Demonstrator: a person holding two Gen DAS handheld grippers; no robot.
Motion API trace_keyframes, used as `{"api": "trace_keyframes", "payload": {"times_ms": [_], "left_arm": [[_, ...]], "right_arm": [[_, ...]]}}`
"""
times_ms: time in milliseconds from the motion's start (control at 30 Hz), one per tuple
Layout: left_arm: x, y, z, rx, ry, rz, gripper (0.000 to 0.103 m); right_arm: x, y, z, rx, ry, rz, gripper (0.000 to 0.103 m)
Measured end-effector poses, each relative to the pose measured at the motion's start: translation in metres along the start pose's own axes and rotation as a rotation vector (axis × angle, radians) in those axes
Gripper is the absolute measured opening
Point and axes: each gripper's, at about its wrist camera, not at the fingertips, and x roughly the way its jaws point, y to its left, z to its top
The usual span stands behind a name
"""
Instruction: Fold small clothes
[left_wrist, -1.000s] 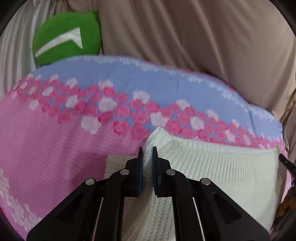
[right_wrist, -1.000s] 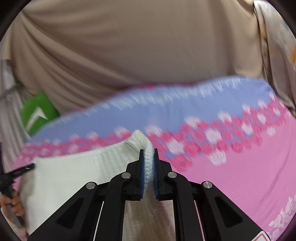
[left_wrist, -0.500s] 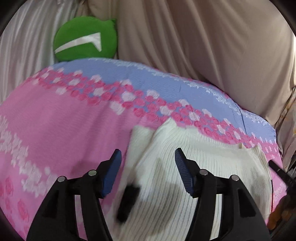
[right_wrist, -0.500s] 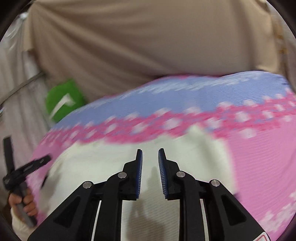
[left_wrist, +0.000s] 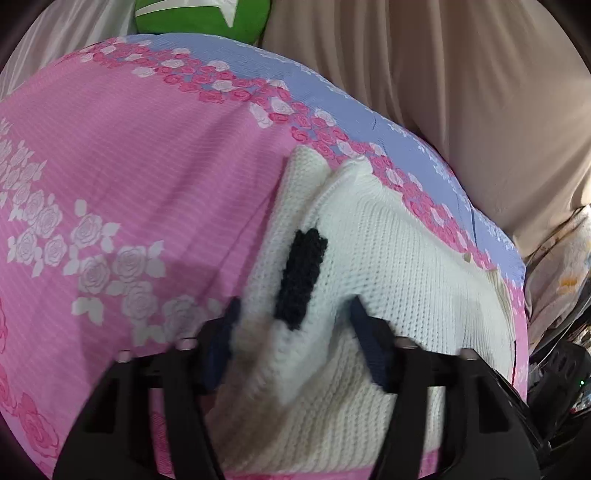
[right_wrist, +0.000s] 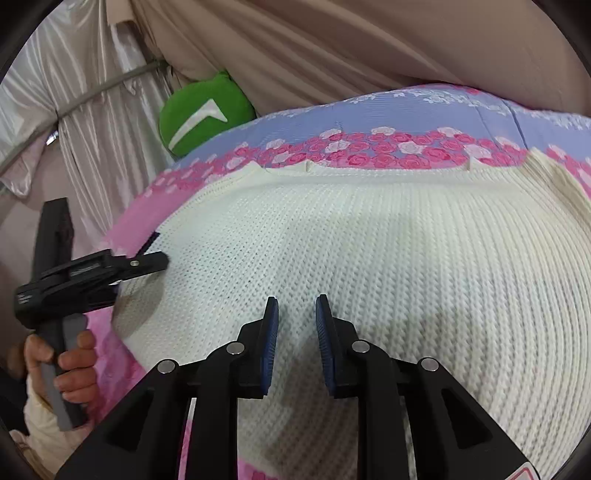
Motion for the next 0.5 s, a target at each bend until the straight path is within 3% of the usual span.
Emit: {"api": "trace_keyframes", "payload": {"times_ms": [67, 200, 367, 500], "left_arm": [[-0.006, -0.007, 0.002, -0.005, -0.015, -0.019, 0.029], [-0.038, -0.05, 0.004, 0.096, -0.116, -0.041, 0.025], [-0.064, -0.144, -0.005, 0.299, -0.204, -0.131, 0.025], [-0.051, -0.222, -0.033, 0.468, -0.192, -0.186, 0.025]], "right_arm": [[-0.011, -0.003, -0.007, 0.01, -0.019, 0.011, 0.021], [-0.037, -0.02, -0.026, 0.047, -0.048, 0.016, 0.027], [-0.075, -0.039, -0.039, 0.08, -0.122, -0.022, 0.035], [-0.101, -0.065, -0.05, 0.145, -0.155, -0.064, 0.036]]}}
